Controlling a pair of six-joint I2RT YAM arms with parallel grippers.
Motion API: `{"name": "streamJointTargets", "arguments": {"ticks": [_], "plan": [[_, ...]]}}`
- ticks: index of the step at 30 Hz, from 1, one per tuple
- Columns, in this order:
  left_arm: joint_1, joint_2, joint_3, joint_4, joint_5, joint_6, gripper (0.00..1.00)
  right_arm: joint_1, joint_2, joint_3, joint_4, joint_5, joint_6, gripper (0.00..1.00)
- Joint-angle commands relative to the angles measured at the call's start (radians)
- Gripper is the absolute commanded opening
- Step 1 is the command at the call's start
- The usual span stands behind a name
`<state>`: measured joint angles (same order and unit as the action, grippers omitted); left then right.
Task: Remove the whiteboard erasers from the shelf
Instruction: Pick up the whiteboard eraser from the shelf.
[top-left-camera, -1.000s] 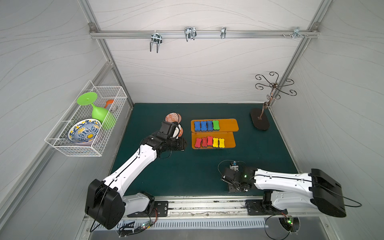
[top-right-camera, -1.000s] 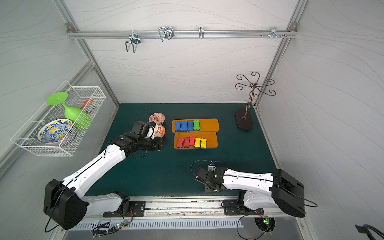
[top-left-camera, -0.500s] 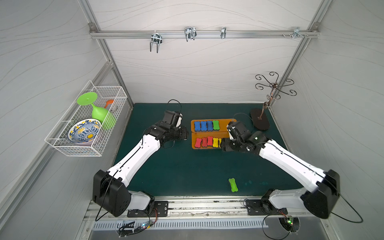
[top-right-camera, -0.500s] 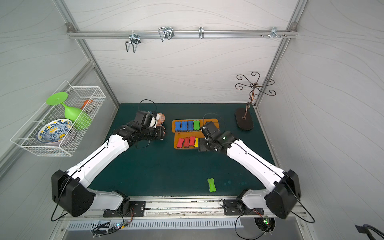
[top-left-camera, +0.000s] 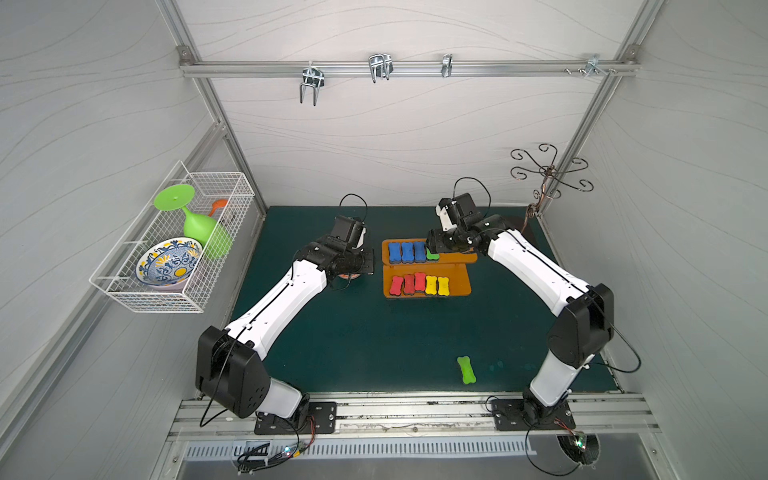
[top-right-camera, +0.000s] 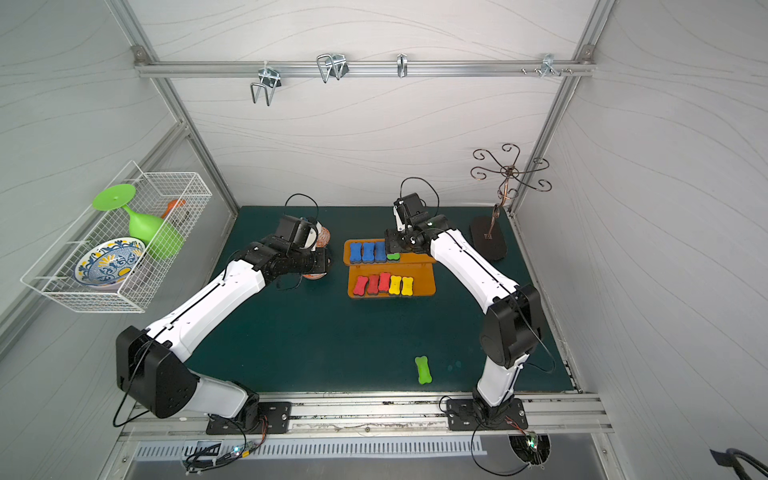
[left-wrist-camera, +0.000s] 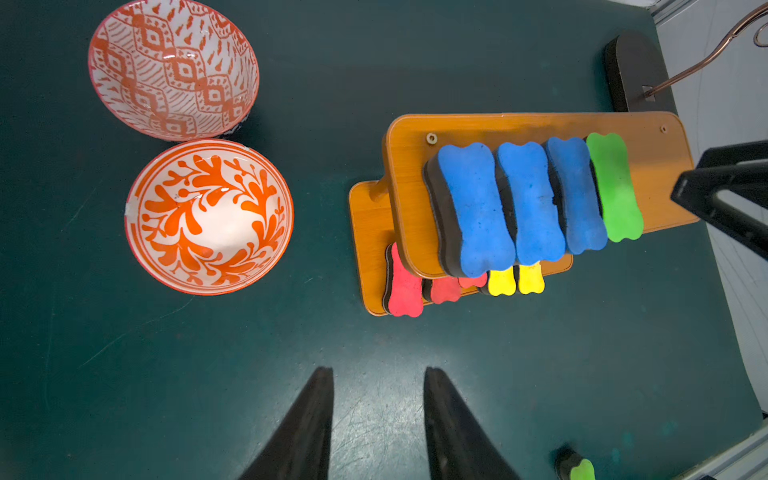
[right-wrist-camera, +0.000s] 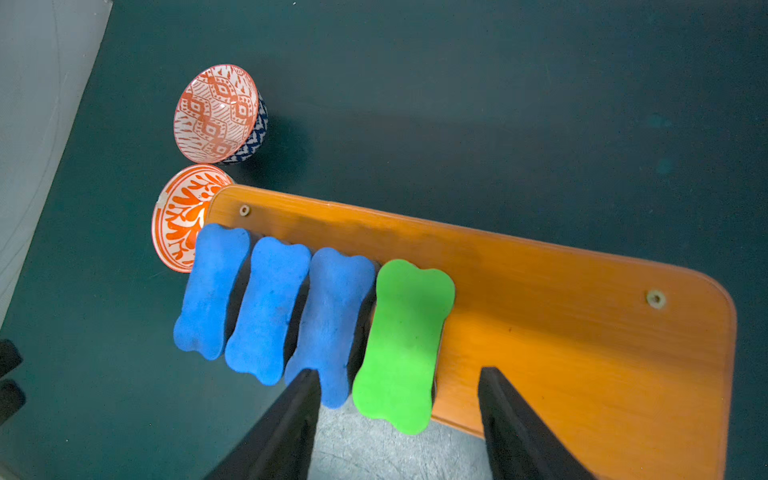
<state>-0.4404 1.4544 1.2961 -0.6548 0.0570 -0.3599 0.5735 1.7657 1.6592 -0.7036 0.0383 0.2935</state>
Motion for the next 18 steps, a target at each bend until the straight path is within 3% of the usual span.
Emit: {"name": "streamJointTargets", "arguments": {"ticks": [1, 18], "plan": [[0.006, 0.024, 0.024, 0.008, 0.012, 0.014, 0.4, -0.006, 0.03, 0.02, 0.001, -0.021, -0.021, 0.63], [0.039, 0.035, 0.0, 0.026, 0.092, -0.021, 0.38, -0.007, 0.073, -0.001, 0.007, 0.019, -0.018, 0.54]]}}
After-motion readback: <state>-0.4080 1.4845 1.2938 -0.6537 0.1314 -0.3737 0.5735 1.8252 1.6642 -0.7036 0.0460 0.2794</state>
